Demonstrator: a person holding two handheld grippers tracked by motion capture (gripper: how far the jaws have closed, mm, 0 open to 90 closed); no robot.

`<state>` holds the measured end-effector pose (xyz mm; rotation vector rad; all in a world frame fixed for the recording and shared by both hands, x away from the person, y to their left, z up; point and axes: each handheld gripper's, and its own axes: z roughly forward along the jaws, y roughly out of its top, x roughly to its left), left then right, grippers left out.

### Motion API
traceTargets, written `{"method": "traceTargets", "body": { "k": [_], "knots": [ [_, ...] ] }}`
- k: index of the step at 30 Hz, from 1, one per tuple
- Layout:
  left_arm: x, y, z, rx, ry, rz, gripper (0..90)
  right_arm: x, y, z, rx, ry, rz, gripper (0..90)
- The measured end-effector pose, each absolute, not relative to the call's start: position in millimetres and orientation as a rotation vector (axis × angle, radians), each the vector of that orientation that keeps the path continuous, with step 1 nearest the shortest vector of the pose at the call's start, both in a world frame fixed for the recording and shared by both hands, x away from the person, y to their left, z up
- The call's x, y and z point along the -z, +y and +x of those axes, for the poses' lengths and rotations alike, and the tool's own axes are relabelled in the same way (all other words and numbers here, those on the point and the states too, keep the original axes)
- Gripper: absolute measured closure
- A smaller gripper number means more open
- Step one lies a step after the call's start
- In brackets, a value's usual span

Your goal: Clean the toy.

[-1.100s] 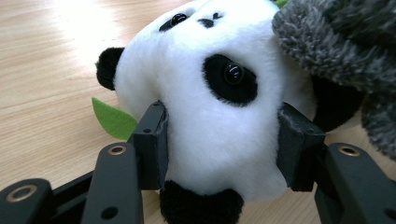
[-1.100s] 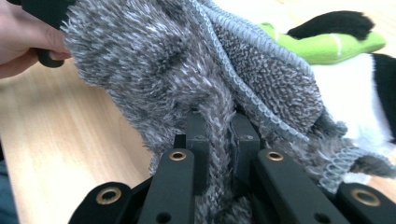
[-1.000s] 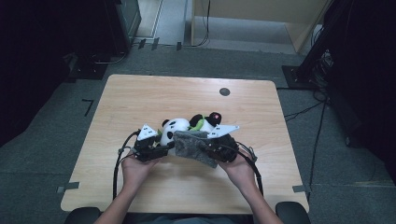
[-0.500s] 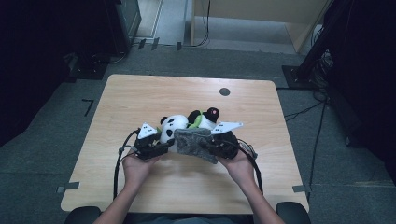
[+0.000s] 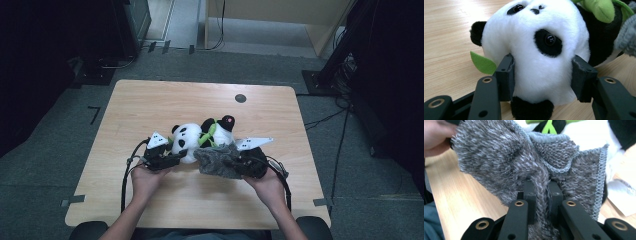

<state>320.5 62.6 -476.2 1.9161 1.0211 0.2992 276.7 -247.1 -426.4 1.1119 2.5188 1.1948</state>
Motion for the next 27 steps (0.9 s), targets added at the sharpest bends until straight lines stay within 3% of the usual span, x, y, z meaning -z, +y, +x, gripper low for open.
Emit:
{"method": "traceTargets", "body": {
  "k": [15,27],
  "knots": [
    [476.5,62.8,320.6,-0.294,1.041,1.905,44.3,435.7,-204.6,259.0,-1.127,2.677,1.006,82.6],
    [475.5,62.3,320.6,-0.288,1.042,1.908,43.7,455.4,-163.7,285.4,-1.058,2.719,0.925,82.4]
  ]
}}
